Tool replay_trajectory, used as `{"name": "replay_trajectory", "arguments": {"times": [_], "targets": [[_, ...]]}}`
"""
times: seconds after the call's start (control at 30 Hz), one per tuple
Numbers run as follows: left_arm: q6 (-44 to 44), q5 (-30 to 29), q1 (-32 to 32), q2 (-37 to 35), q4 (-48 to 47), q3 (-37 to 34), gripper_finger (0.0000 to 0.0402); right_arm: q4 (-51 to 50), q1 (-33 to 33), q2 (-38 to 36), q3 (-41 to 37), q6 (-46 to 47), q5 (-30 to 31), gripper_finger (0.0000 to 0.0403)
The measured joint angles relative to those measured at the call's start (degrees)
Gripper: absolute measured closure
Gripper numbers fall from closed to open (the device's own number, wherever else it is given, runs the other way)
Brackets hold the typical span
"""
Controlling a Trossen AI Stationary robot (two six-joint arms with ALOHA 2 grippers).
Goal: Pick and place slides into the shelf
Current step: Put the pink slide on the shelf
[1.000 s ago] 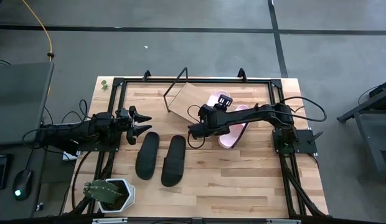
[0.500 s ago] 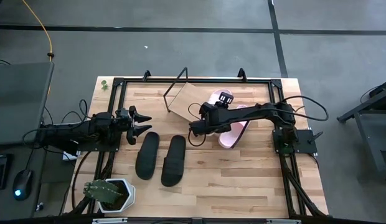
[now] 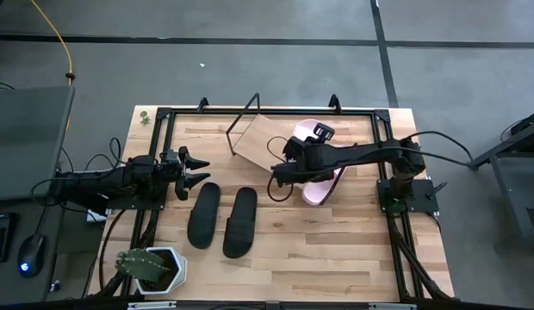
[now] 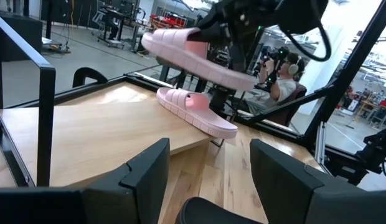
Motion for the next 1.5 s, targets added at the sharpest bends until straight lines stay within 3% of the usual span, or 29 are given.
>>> {"name": "replay_trajectory", "arguments": {"times": [0.17, 0.27, 0.47, 0.63, 0.97, 1.5], "targets": [[-0.07, 0.00, 0.00, 0.00, 0.00, 0.00, 0.0197, 2.30, 1.68, -0.38, -1.09, 1.11, 1.52, 0.0403], [-0.07, 0.00, 0.00, 0.00, 0.01, 0.00, 0.0197, 9.24, 2.40, -1.77, -8.19, -0.21, 3.13, 0.0403], [1.02, -0.25, 0.00, 0.02, 0.06, 0.00, 0.0197, 17.78, 2.27, -9.45, -23.15, 1.10, -1.04, 0.0403], [1.42, -2.68, 0.00, 0.02, 0.43, 0.00, 0.0197, 29.87, 2.07, -14.86, -29.97, -1.86, -1.74, 0.0403], [0.98, -3.04, 0.01, 0.02, 0.55, 0.00, 0.0197, 37.89, -2.89, -14.15, -30.36, -3.83, -1.63, 0.0403], [0.96, -3.02, 0.01, 0.39, 0.57, 0.02, 0.0197, 31.59, -5.29, -7.94, -30.32, 0.92, -2.62, 0.0403]]}}
